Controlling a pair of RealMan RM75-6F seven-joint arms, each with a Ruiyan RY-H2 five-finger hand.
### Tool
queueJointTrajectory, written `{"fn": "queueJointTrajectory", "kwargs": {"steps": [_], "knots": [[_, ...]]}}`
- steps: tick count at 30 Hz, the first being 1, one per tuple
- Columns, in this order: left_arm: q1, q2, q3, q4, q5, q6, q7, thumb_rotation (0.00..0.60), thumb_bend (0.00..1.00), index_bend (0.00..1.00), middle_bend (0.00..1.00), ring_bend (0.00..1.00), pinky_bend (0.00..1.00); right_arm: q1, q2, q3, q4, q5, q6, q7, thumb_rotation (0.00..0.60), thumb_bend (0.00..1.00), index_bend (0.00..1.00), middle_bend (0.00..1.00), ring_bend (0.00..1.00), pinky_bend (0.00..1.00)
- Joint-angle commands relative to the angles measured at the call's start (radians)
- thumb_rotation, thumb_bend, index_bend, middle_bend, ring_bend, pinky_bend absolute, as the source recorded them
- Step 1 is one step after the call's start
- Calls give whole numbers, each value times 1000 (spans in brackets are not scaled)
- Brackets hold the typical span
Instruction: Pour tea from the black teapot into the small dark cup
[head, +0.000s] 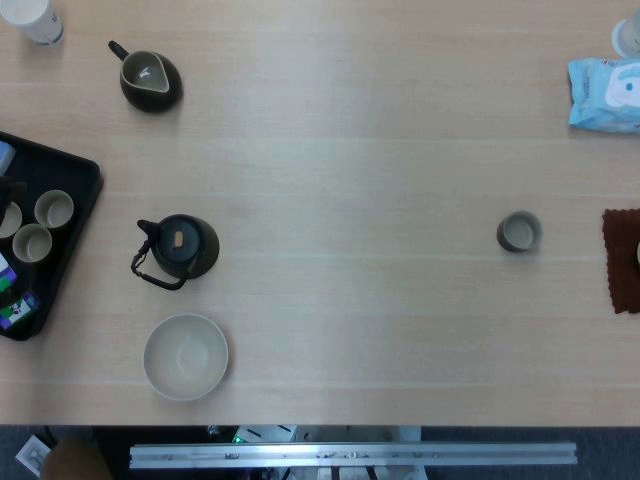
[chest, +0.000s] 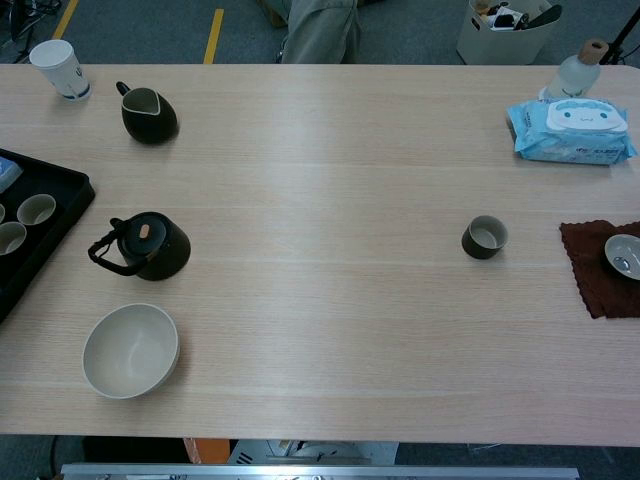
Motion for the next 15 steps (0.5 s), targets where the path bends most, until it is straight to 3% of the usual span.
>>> {"fn": "queueJointTrajectory", "kwargs": {"steps": [1,15], "knots": [[-2,-2,2,2,0,-4,-1,600,211,176,192,179,163,4,0,-2,5,-8,3,7,600,63,337,325,263,309],[-29,34,18,-6,69,-31,-28,600,211,177,200,179,163,34,9,40,-4,-19,36,15,600,63,337,325,263,284]]}}
